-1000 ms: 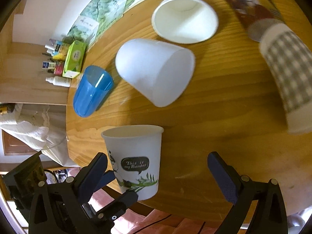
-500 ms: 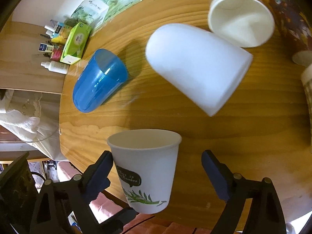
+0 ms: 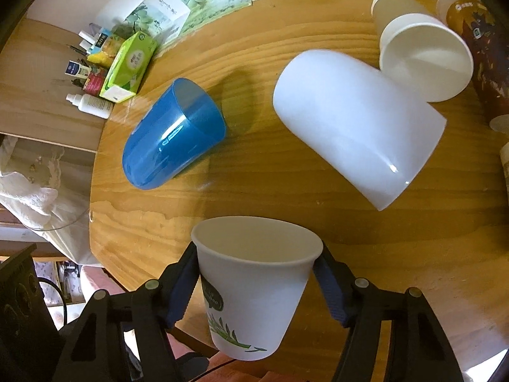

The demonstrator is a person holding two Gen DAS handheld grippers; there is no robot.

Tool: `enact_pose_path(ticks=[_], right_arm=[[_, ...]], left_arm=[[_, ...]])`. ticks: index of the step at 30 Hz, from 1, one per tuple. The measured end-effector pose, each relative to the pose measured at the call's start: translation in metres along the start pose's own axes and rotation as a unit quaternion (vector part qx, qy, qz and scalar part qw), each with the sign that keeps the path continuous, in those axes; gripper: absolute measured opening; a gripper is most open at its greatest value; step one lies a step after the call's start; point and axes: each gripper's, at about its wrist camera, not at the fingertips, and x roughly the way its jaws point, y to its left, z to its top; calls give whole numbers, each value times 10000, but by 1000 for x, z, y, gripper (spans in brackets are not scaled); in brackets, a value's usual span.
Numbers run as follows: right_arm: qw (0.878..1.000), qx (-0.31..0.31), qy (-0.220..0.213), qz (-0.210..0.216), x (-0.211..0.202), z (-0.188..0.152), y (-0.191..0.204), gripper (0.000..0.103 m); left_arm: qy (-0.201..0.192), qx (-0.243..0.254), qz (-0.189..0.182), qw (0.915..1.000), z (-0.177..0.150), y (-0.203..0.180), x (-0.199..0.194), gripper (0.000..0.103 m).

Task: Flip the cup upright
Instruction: 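Close the right gripper on the cup while the left gripper keeps holding it, then open the left gripper and pull it away while the right gripper holds the cup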

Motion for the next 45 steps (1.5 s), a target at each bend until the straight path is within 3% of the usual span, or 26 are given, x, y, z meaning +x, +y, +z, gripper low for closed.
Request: enact_pose_path(ticks=[8,14,20,24,32,36,45], right_arm=[[9973,-279,-661,-151,-26,-12,-2,69],[9883,-581,-1352,-400,-52,-28,-7,69],[9695,-1070,-2030,-862,-72,-49,-13,69],[9463,-1563,-2572,-1181,-75,-68,-15,69],[9184,-1889,-3301,-1094,-71,-97,-28,69],[9039,-2267,-3445,-1138,-67,-111,-28,69],[8901,-2802,-3399,-1170,-58,-137,-28,69]], left_arm=[[22,45,-76,10000,-3,-6,3,75],[21,127,-106,9999,-11,-16,5,75],[-38,97,-114,9999,-21,-25,6,75],[-105,19,-67,9999,-32,-26,3,75],[-296,-174,41,9994,-49,-27,-3,75],[-332,-246,27,9991,-55,-27,-3,75],[-392,-274,78,9988,-65,-38,0,75]])
